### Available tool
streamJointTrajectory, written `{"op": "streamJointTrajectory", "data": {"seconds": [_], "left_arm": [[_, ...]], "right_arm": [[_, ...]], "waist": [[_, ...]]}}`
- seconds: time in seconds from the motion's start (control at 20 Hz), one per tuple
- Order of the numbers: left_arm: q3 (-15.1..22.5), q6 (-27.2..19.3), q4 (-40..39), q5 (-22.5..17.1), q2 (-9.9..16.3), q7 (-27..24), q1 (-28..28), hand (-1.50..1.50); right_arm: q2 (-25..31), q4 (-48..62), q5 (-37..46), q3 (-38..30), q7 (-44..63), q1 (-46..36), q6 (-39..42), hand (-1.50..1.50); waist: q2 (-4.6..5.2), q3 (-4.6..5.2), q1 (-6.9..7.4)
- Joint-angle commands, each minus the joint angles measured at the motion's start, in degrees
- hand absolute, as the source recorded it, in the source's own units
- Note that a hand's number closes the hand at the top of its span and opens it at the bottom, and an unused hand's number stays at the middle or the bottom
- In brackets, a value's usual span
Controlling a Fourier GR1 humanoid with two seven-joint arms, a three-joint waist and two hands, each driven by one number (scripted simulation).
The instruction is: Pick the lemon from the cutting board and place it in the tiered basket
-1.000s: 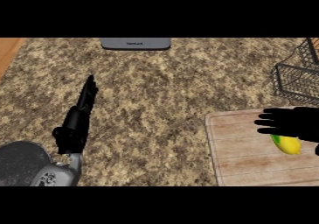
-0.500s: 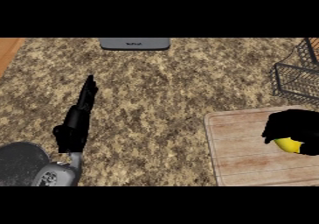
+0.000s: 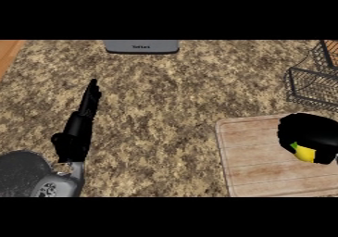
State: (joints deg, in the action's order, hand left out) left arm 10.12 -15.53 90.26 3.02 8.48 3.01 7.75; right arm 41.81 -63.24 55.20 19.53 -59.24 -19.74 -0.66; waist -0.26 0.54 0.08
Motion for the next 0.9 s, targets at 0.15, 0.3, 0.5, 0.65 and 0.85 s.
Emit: {"op": "streamJointTrajectory", "data": {"seconds": [0.15, 0.3, 0.5, 0.65, 0.85], "left_arm": [[-1.2, -1.4, 0.2, 0.4, 0.2, 0.6, -0.6, 0.0], [-1.4, -1.0, 0.4, 0.5, 0.9, 0.3, -1.6, 0.0], [-0.8, -0.7, -0.2, 0.6, 0.5, 0.3, -1.2, 0.0], [-1.3, -0.6, -1.5, 0.0, 0.0, -0.1, -0.5, 0.0], [-1.8, 0.7, 0.2, -0.5, 1.5, -0.2, -2.9, 0.0]], "right_arm": [[0.7, 10.0, 1.3, -10.5, 31.7, 2.9, 7.0, 1.5], [-0.9, 11.7, 0.8, -15.0, 46.6, 2.4, 9.3, 1.5], [-4.1, 6.3, 1.9, -17.7, 64.7, -1.0, 11.6, 1.5], [-6.1, -2.3, 2.3, -19.0, 75.2, -3.3, 13.5, 1.5], [-5.0, -13.8, 0.5, -22.5, 85.9, -7.9, 21.5, 1.5]], "waist": [[-0.3, -0.12, -3.4], [-0.7, 0.01, -3.19], [-0.79, -0.07, -2.44], [-1.01, -0.07, -3.25], [-1.28, -0.17, -2.38]]}}
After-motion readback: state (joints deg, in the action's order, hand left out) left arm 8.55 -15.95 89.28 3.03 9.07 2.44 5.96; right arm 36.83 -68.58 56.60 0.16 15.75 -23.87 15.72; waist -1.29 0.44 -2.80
